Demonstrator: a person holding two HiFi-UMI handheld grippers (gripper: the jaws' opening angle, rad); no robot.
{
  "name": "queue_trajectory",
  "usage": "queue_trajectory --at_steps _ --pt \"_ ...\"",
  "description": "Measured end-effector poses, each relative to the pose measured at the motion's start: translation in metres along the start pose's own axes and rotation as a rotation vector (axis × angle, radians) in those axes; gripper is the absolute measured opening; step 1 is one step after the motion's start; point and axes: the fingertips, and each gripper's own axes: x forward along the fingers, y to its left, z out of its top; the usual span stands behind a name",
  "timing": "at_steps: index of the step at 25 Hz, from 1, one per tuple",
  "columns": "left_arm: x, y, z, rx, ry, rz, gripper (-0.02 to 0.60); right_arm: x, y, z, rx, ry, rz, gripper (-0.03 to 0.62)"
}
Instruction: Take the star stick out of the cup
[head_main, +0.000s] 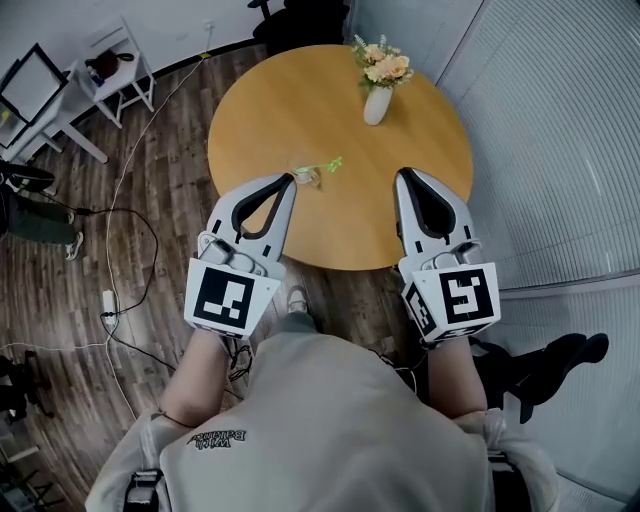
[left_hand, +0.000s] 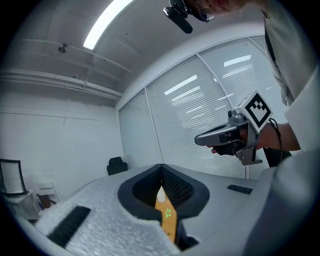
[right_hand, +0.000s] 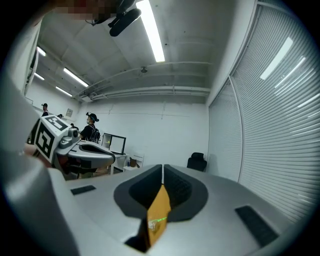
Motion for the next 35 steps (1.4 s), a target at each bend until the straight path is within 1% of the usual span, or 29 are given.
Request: queue_trajectory --at_steps 5,8,12,16,23,27,32,33,34,35 --pt "0.018 0.037 -0.008 -0.01 -0.008 -0.02 0.02 0.044 0.004 0.004 -0.015 0.012 -0.009 0.034" --pt "0.028 0.056 -0.015 -0.001 -0.005 -0.036 0.02 0.069 0.005 0.006 -0.014 0.005 -0.022 0.034" --pt "0.041 0.071 -0.024 0.012 -0.003 -0.057 0.02 0.095 0.007 0.003 -0.009 0.011 -0.027 0.034" --pt "0.052 0.083 -0.028 0.014 -0.004 -0.051 0.02 0.11 0.008 -0.001 0.002 0.012 -0.01 0.034" --pt "0.071 0.093 -0.029 -0.02 0.011 -0.023 0.02 0.127 -0.008 -0.002 0.005 0.004 0.029 0.034" --pt "0.079 0.091 -0.03 -0.018 0.028 -0.01 0.02 0.132 -0.014 -0.004 0.045 -0.017 0.054 0.035" --pt "0.089 0.089 -0.041 -0.048 0.054 0.008 0.02 0.144 -0.017 -0.017 0.053 0.018 0.09 0.038" --pt "0.091 0.088 -0.044 -0.048 0.06 0.008 0.02 0.146 -0.018 -0.022 0.063 0.031 0.096 0.044" --pt "0.093 0.088 -0.046 -0.046 0.066 0.008 0.02 0.149 -0.019 -0.028 0.073 0.045 0.101 0.068" --pt "0.094 0.088 -0.049 -0.042 0.071 0.007 0.02 0.152 -0.019 -0.034 0.083 0.061 0.105 0.107"
